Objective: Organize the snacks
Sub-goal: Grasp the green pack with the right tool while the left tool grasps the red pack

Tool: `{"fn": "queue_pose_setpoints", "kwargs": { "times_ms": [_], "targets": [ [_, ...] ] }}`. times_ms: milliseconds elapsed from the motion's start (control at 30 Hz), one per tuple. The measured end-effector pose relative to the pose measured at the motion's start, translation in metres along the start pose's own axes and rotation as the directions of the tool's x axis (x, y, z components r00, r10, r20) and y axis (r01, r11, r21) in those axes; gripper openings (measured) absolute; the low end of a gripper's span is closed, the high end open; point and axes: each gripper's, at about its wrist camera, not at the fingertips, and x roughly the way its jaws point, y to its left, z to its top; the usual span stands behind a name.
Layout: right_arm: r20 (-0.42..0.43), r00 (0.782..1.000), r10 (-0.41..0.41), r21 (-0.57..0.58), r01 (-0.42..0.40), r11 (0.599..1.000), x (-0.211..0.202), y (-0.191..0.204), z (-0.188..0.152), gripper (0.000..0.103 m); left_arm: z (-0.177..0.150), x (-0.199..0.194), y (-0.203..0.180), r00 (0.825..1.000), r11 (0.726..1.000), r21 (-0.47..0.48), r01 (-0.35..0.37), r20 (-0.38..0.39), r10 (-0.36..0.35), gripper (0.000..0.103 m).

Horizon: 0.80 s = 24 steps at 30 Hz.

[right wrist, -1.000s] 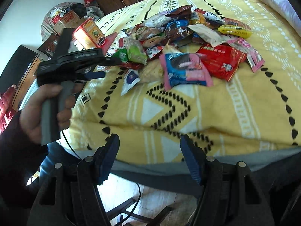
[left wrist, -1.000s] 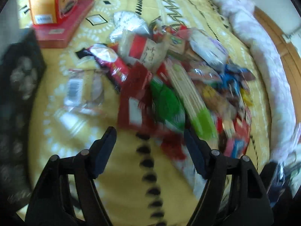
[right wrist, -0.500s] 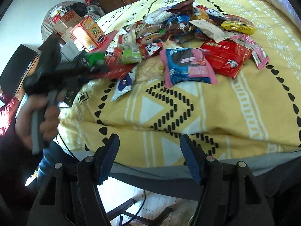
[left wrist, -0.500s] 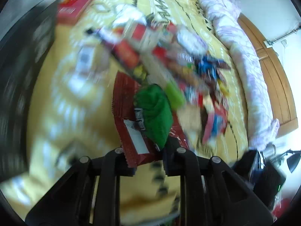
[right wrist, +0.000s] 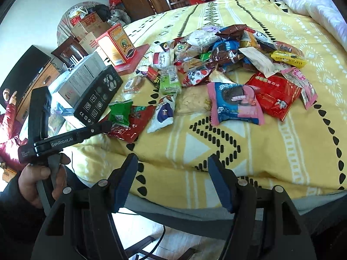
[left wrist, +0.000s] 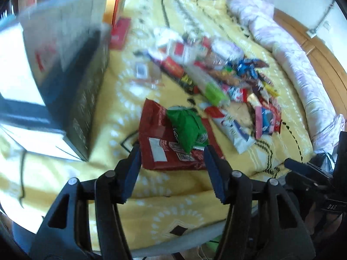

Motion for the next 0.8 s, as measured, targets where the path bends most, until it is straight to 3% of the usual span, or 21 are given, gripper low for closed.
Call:
{"fn": "queue_pose_setpoints", "kwargs": {
  "times_ms": [67, 200, 433, 500, 533, 567, 700, 800],
  "targets": [
    [-0.003, 1.0, 0.015, -0.017, -0.015, 1.0, 0.002, 0.006, 0.004, 0.07, 0.0, -0.007, -0.003, 0.999, 0.999, 0.03, -0.038, 0.021, 0.038, 0.06],
    [0.007, 0.996, 0.084, -0.077, -0.083, 0.994, 0.017, 0.033, 0.025, 0.07, -0.008, -0.018, 0.001, 0.999, 0.998, 0.042, -0.044, 0.03, 0.043, 0.068],
    [-0.092, 0.986, 0.14, -0.167, -0.154, 0.974, 0.095, 0.081, 0.057, 0.07, -0.027, -0.03, 0.018, 0.998, 0.998, 0.022, -0.065, -0.001, 0.065, 0.07],
    [-0.141, 0.983, 0.118, -0.182, -0.142, 0.973, 0.122, 0.086, 0.058, 0.065, -0.03, -0.031, 0.026, 0.998, 0.998, -0.004, -0.069, -0.008, 0.069, 0.07],
    [-0.155, 0.984, 0.089, -0.195, -0.118, 0.974, 0.133, 0.085, 0.057, 0.049, -0.031, -0.032, 0.03, 0.997, 0.997, -0.017, -0.072, -0.008, 0.072, 0.07],
    [-0.146, 0.988, 0.053, -0.208, -0.083, 0.975, 0.137, 0.083, 0.058, 0.041, -0.032, -0.033, 0.033, 0.997, 0.997, -0.024, -0.073, -0.01, 0.073, 0.07],
    [-0.067, 0.997, -0.048, -0.18, 0.035, 0.983, 0.122, 0.052, 0.072, 0.038, -0.032, -0.03, 0.044, 0.998, 0.997, -0.051, -0.066, -0.021, 0.065, 0.07],
    [-0.032, 0.998, -0.051, -0.159, 0.045, 0.986, 0.098, 0.036, 0.081, 0.038, -0.03, -0.024, 0.046, 0.998, 0.996, -0.065, -0.055, -0.028, 0.053, 0.07]
  ]
}}
